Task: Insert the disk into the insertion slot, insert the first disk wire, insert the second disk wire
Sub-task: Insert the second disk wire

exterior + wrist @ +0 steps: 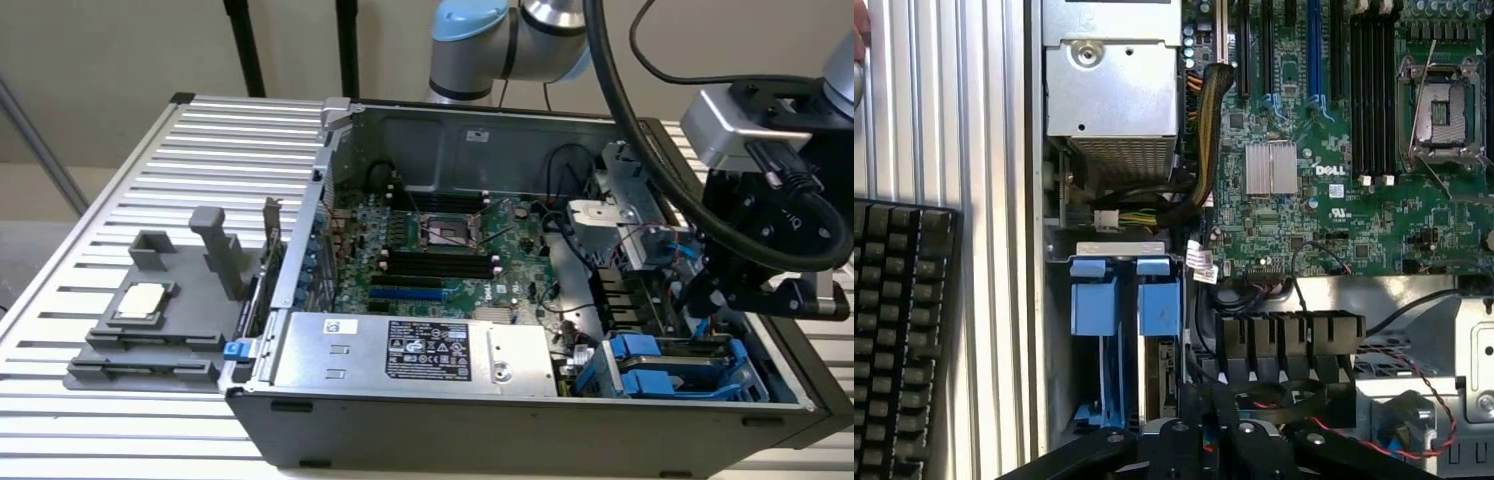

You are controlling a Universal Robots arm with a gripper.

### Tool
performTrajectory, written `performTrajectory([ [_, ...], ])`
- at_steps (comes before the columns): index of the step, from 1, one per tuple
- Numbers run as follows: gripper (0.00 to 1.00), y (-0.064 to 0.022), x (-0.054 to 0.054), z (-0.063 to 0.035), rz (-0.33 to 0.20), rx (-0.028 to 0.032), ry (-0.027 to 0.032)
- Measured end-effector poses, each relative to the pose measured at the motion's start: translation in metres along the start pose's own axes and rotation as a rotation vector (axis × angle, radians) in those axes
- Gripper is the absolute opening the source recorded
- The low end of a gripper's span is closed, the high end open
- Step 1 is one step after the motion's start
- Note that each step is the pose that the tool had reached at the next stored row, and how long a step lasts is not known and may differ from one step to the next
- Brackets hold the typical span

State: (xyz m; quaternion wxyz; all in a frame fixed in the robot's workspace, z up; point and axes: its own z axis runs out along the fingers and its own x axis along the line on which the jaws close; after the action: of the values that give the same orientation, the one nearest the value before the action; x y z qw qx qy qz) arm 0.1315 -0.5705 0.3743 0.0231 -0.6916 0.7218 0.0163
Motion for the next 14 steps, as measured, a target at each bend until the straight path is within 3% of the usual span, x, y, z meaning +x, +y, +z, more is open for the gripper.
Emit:
performTrajectory([
  [4,0.16,0.0025,0.007,0.0063,0.0,0.0002,-0.0003],
  [7,0.16,0.0054,0.014,0.0097,0.0,0.0036,-0.004],
  [9,0.16,0.0076,0.016,0.0109,-0.001,0.0127,-0.0092],
  [14,0.16,0.0127,0.019,0.0134,-0.002,0.0417,-0.032],
])
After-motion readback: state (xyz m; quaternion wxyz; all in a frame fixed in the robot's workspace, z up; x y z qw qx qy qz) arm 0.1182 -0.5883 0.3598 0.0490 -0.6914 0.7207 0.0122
